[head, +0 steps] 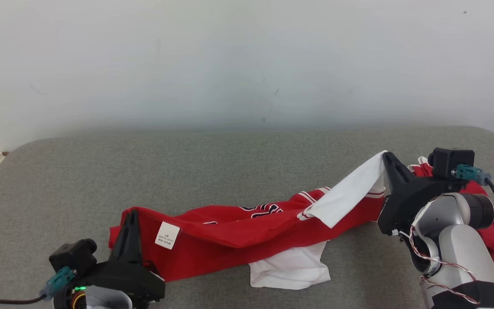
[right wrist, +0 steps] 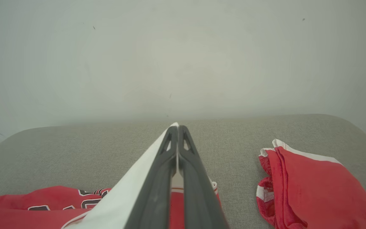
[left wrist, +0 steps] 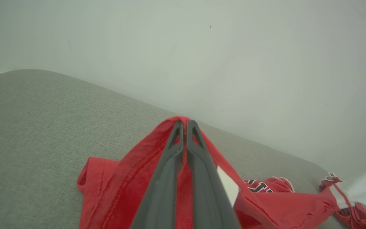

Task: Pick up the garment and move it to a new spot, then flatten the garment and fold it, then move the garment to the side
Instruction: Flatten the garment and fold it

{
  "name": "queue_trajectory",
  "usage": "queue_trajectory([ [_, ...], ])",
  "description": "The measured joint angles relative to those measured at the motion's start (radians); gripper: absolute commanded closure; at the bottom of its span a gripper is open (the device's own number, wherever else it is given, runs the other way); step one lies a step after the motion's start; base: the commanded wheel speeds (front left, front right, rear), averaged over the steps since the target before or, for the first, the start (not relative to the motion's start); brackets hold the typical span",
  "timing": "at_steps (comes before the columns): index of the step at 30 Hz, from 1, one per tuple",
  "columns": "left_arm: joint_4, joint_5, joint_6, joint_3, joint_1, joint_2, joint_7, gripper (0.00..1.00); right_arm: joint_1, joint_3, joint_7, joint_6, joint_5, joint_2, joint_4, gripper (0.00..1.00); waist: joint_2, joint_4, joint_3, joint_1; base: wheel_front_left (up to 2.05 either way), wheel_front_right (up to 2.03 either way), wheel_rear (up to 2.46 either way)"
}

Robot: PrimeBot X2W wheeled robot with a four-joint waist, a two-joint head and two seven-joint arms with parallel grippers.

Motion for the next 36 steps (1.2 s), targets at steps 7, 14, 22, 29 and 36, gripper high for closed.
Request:
queue_trajectory([
  [7, 0.052, -0.005, -0.023, 0.001, -0.061, 0.021, 0.004, 1.00, -0.029, 0.006, 0.001, 0.000, 0.046, 0.010, 0.018, 1.00, 0.0001, -0.009, 0.022, 0.0000, 0.00, 0.00, 0.00],
  [14, 0.099, 0.004, -0.035, -0.004, -0.315, 0.032, 0.025, 1.00, -0.193, 0.050, -0.031, 0.000, 0.144, -0.002, 0.082, 1.00, 0.0001, -0.016, 0.104, 0.0000, 0.00, 0.00, 0.00],
  [22, 0.146, -0.025, -0.106, 0.023, -0.735, 0.087, 0.100, 1.00, -0.648, 0.051, -0.015, 0.000, 0.198, -0.029, 0.236, 1.00, 0.0003, -0.021, 0.283, 0.0002, 0.00, 0.00, 0.00],
  [29, 0.129, -0.035, -0.125, 0.045, -1.084, 0.115, 0.061, 1.00, -0.995, -0.168, -0.234, 0.000, 0.197, -0.013, 0.346, 1.00, 0.0004, -0.022, 0.439, 0.0004, 0.00, 0.00, 0.00],
  [36, 0.087, -0.052, -0.141, 0.081, -1.265, 0.105, -0.055, 1.00, -1.225, -0.247, -0.421, 0.000, 0.133, 0.004, 0.375, 1.00, 0.0003, -0.015, 0.524, 0.0002, 0.00, 0.00, 0.00],
])
